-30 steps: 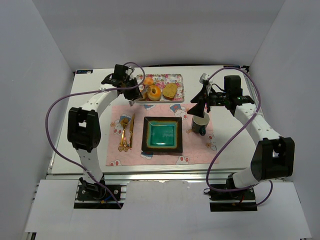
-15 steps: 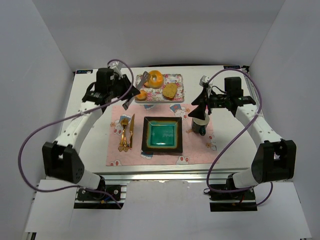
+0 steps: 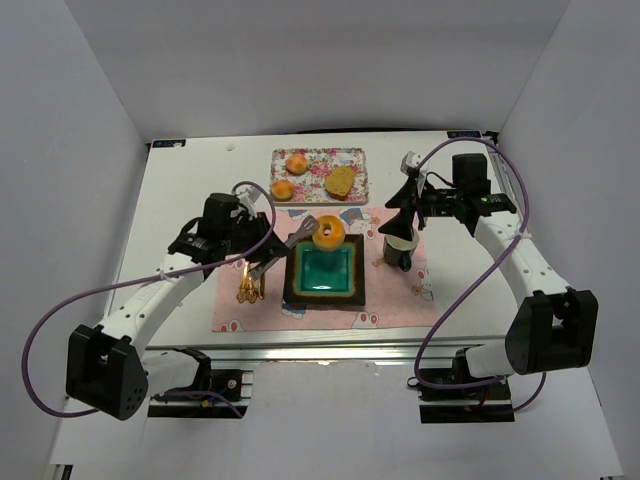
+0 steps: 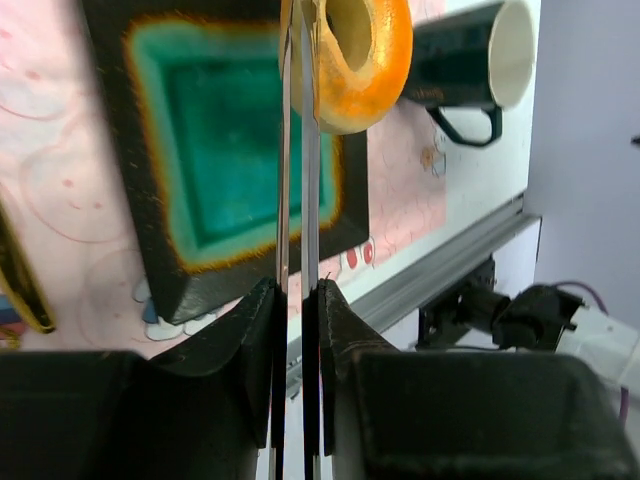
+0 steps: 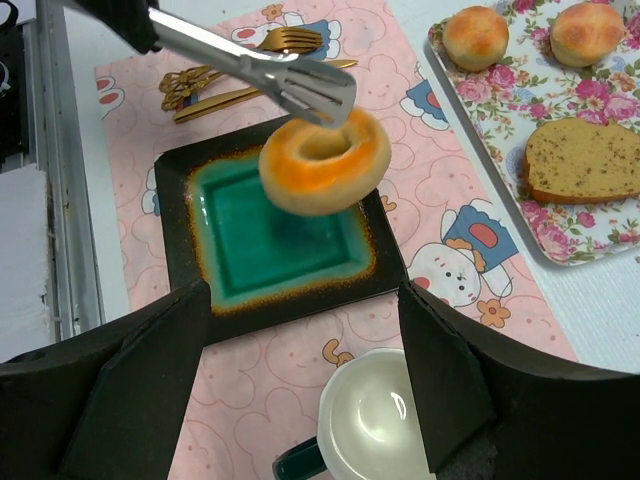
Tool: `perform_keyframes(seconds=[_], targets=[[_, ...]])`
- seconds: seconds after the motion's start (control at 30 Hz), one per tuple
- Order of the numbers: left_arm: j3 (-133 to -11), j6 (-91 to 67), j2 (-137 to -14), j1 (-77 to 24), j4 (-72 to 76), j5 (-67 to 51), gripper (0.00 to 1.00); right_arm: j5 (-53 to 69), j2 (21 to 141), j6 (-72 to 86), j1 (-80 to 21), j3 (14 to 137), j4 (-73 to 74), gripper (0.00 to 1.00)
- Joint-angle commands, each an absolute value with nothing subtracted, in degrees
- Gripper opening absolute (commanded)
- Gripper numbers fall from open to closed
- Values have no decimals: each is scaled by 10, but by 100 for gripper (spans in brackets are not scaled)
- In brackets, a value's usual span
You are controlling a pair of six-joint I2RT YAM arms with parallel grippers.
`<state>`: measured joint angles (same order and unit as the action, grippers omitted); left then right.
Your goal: Place the bread
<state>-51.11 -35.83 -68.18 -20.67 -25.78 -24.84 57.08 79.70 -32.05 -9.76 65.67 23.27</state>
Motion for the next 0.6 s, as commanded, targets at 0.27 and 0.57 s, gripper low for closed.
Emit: perform_keyframes(seconds=[0.27, 0.57], targets=[[-489, -367, -695, -288, -227, -231, 18, 567, 784, -330, -95, 672, 244, 80], [-500, -367, -709, -304, -226, -211, 45, 573, 782, -329, -95, 666, 243, 80]])
